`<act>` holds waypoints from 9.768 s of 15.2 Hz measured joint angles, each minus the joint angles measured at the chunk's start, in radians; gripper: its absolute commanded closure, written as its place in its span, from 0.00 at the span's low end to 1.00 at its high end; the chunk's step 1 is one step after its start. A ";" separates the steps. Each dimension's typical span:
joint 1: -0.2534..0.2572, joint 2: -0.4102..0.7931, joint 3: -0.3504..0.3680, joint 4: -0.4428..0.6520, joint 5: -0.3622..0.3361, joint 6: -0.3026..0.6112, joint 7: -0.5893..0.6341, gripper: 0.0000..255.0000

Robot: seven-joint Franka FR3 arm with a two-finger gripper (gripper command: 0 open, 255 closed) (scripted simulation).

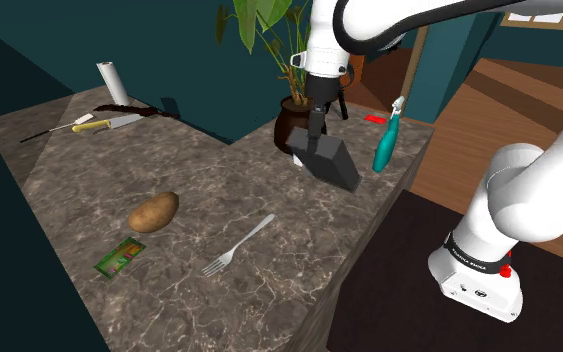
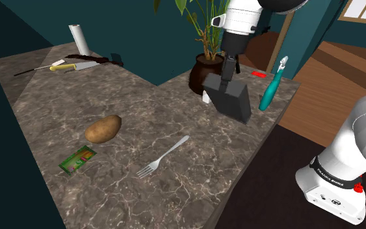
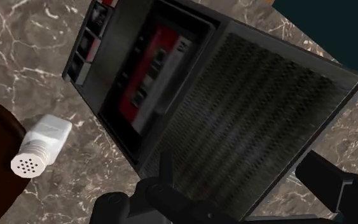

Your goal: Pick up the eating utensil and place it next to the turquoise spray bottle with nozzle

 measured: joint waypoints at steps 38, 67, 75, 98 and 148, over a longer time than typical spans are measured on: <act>0.234 0.767 0.285 0.366 -0.351 0.390 -0.194 0.00; 0.219 0.671 0.304 0.460 -0.303 0.206 -0.220 1.00; 0.214 0.635 0.309 0.527 -0.285 0.107 -0.229 1.00; 0.224 0.622 0.317 0.820 -0.279 -0.197 -0.222 1.00; -0.146 0.001 -0.232 0.344 -0.221 -0.381 -1.122 1.00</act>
